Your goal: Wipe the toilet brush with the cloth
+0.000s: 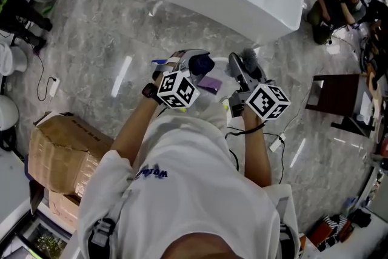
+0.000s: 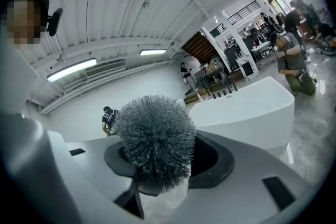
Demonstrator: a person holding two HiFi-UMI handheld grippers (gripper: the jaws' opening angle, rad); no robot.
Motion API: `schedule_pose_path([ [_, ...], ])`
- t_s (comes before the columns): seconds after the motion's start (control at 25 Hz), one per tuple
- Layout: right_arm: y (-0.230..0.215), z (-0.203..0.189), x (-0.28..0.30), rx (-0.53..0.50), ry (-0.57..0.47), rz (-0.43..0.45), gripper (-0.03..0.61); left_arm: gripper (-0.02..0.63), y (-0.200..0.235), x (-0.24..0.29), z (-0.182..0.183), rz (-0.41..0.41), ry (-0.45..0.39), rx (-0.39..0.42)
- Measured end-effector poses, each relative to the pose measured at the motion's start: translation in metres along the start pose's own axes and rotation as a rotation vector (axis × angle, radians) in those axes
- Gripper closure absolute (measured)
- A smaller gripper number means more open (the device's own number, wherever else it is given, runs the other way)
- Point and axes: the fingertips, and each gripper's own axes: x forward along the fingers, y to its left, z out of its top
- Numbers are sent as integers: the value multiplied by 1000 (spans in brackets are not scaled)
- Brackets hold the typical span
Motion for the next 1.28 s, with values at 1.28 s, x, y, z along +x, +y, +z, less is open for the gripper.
schedule_pose_path([
  [1.28,28,-39,13,92,106,81,356,479,-1,-11,14,128,-1,113],
])
